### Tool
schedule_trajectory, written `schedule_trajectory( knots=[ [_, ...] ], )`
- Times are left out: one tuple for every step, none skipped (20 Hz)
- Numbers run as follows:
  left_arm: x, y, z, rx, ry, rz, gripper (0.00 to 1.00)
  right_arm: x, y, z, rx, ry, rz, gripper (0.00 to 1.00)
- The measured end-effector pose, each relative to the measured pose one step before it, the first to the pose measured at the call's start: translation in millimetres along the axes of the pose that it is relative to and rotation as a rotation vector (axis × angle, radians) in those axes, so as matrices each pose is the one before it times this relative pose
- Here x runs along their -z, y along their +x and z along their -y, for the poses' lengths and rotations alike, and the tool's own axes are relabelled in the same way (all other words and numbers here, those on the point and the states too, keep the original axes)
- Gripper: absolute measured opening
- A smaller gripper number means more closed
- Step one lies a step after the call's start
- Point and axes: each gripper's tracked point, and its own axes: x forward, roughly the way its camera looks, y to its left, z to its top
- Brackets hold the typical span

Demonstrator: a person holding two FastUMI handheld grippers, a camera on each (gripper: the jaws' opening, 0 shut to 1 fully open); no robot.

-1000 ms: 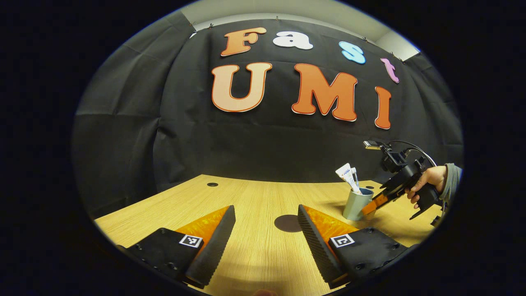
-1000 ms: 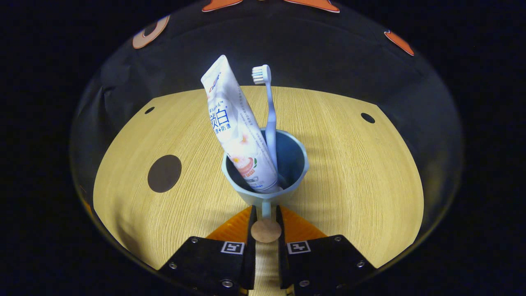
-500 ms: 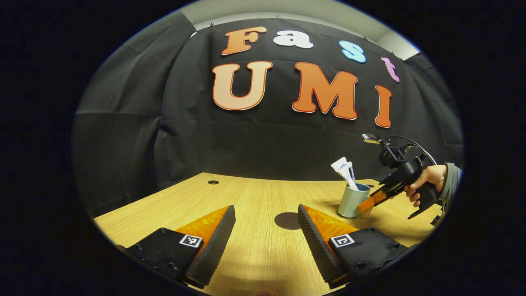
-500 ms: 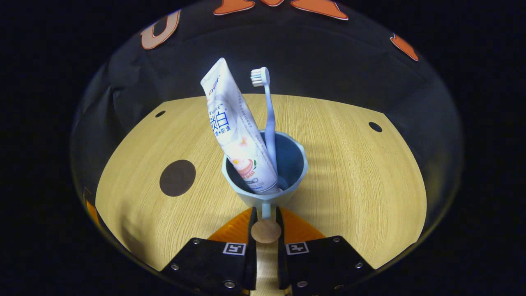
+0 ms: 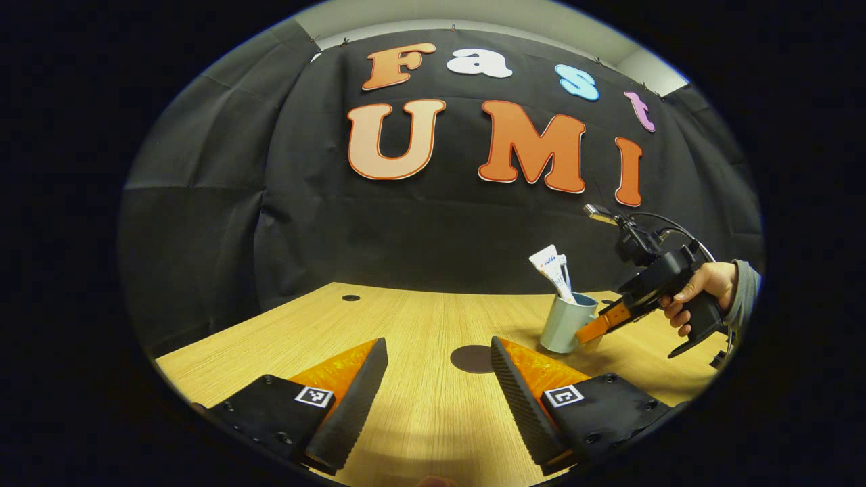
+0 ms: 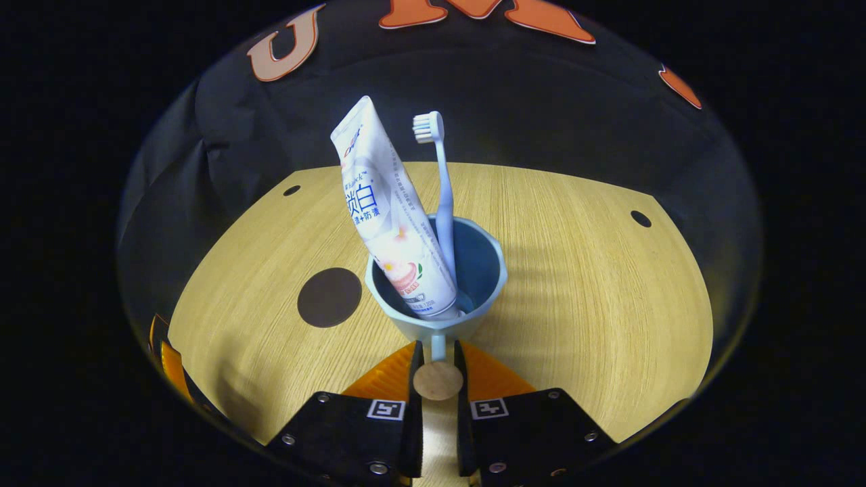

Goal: Put the toothbrush and toothpaste on the desktop into the cup, then pick up the cup and place it on the coaster on the desktop.

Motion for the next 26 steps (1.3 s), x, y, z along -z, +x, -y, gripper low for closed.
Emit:
schedule_trajectory(
  knots=[
    [-0.10, -0.99, -1.40, -0.00161, 0.00082, -0.00086, 0.97, -0.05, -0.28, -0.01, -0.00464, -0.00630, 0.00050, 0.20],
    [0.96, -1.42, -2.17, -0.00329, 0.00149, -0.00072, 0.97, -0.88, -0.09, -0.32, -0.00457, -0.01021, 0.00099, 0.21],
    [-0.38, -0.82, -1.68, -0.00355, 0.00182, 0.00051, 0.97, 0.01, 1.26, 1.45, -0.00551, -0.00870, 0.00300, 0.21],
    [0.53, -1.83, -0.73, -0.00287, 0.00255, 0.00023, 0.97, -1.35, 0.77, 0.24, -0.00930, -0.00494, 0.00478, 0.21],
    [0.62, -0.80, -2.83, -0.00311, 0.00347, -0.00125, 0.97, 0.02, 0.40, -0.08, -0.00914, -0.00254, 0.00539, 0.21],
    [0.02, -1.63, -1.21, -0.00132, 0.00471, -0.00366, 0.97, -0.60, 0.54, 0.25, -0.00815, -0.00446, 0.00473, 0.20],
    [1.56, -0.63, -0.32, -0.00109, 0.00403, -0.00235, 0.97, 0.87, 0.40, 0.59, -0.00265, -0.00737, 0.00180, 0.20],
    [0.04, -1.49, -1.85, -0.00013, 0.00155, -0.00072, 0.97, -0.49, 0.84, 0.76, -0.00015, -0.01285, 0.00197, 0.20],
    [-0.95, -1.19, -1.75, -0.00180, 0.00144, 0.00034, 0.97, -0.10, 1.16, 1.80, -0.00391, -0.00714, 0.00430, 0.20],
    [0.47, -0.78, -2.39, -0.00303, 0.00102, 0.00045, 0.97, -0.26, 0.03, -0.40, -0.00977, -0.00150, -0.00123, 0.20],
    [0.96, -0.77, -2.64, -0.00275, 0.00110, -0.00103, 0.97, -0.15, -0.11, -0.36, -0.01216, 0.00249, -0.00290, 0.20],
    [0.55, -1.28, -2.46, -0.00349, 0.00191, -0.00103, 0.97, -0.49, -0.91, 0.74, -0.00839, -0.00023, -0.00479, 0.20],
    [0.21, -1.35, -2.05, -0.00179, 0.00115, -0.00226, 0.97, -0.53, -1.18, 0.69, -0.00429, -0.00494, -0.00114, 0.20],
    [1.51, -0.53, -1.30, -0.00163, 0.00003, -0.00053, 0.97, -1.33, 0.44, 1.02, -0.00290, -0.00698, 0.00139, 0.21],
    [0.94, -0.33, -3.21, -0.00143, -0.00181, -0.00021, 0.97, 0.17, 0.50, 0.24, -0.00340, -0.00510, 0.00166, 0.20],
    [1.06, -0.63, -2.09, -0.00275, -0.00260, -0.00060, 0.97, 0.36, 0.52, -0.05, -0.00596, -0.00543, 0.00162, 0.20],
    [1.10, -0.54, -3.46, -0.00383, -0.00196, -0.00333, 0.97, -0.17, 0.57, 0.67, -0.00452, -0.00507, -0.00068, 0.20],
    [1.50, -0.15, -2.03, -0.00291, -0.00169, -0.00322, 0.97, -0.46, -0.27, 0.19, -0.00345, -0.00649, -0.00045, 0.20],
    [1.75, 0.32, -1.55, -0.00114, -0.00013, -0.00197, 0.97, -0.82, 0.62, 0.55, -0.00328, -0.00592, -0.00174, 0.20],
    [-0.47, -0.52, -2.09, -0.00357, -0.00023, -0.00159, 0.97, -0.27, -0.82, 1.17, -0.00607, -0.00776, -0.00587, 0.20],
    [1.92, -0.01, -3.09, -0.00204, 0.00080, -0.00315, 0.97, -0.10, 0.07, 0.07, -0.00525, -0.00310, -0.00519, 0.20],
    [1.42, 0.17, -2.92, -0.00222, 0.00067, -0.00397, 0.97, -1.08, -1.65, 0.36, -0.00159, -0.00465, -0.00670, 0.20],
    [1.52, 0.09, -1.86, -0.00191, -0.00005, -0.00495, 0.97, -0.86, -0.92, 1.07, 0.00352, -0.00714, -0.00265, 0.20],
    [1.01, -0.27, -2.49, -0.00403, 0.00125, -0.00208, 0.97, 0.37, -1.31, 0.28, 0.00626, -0.00994, 0.00020, 0.20],
    [1.55, 0.33, -3.24, -0.00304, -0.00091, -0.00041, 0.97, -0.51, -1.08, 0.89, 0.00346, -0.01077, -0.00045, 0.20],
    [0.79, -0.63, -1.40, -0.00302, -0.00098, -0.00178, 0.97, -0.09, -0.10, 0.66, -0.00213, -0.00801, -0.00067, 0.20]
  ],
)
